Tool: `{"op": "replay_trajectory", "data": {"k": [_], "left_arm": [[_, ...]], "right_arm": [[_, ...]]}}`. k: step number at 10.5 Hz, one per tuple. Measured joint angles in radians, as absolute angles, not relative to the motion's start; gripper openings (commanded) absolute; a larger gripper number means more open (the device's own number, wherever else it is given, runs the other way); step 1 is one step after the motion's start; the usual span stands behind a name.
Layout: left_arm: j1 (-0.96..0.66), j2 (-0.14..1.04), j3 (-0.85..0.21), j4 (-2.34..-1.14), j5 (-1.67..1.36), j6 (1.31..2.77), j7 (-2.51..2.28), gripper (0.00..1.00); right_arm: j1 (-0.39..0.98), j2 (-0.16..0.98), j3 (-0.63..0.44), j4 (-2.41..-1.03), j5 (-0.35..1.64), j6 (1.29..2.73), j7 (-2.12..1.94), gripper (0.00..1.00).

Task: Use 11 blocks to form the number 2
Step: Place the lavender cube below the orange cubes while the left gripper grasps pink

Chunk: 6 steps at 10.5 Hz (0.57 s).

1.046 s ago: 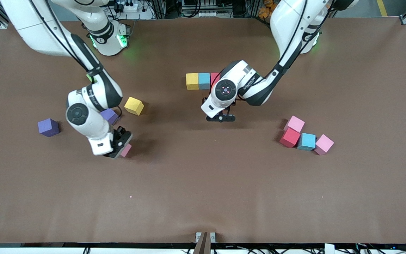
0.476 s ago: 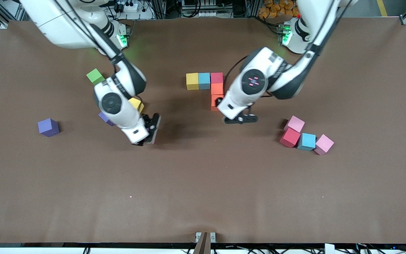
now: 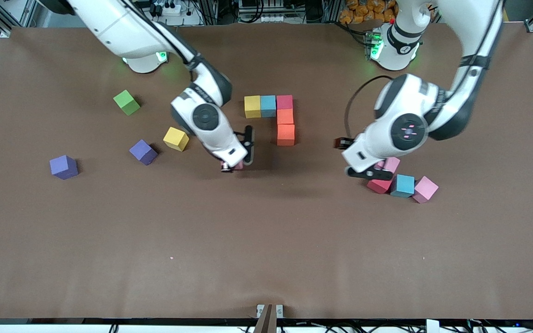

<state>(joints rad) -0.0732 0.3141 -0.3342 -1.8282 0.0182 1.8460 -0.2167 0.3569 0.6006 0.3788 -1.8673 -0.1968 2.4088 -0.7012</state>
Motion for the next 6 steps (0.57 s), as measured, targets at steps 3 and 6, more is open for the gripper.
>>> {"op": "replay_trajectory", "data": {"k": [3,6], "left_arm": [[-0.03,0.278,-0.279,-1.955,0.118,1.907,-0.079,1.0],[-0.032,0.252,-0.218,-2.138,0.124,2.128,0.029,1.0]], "right_arm": [[0.469,0.659,0.378,-1.814,-0.197,2.409,-0.572,0.22],[0.512,0.661,0.378,-1.806,-0.197,2.405,-0.554,0.22]]}}
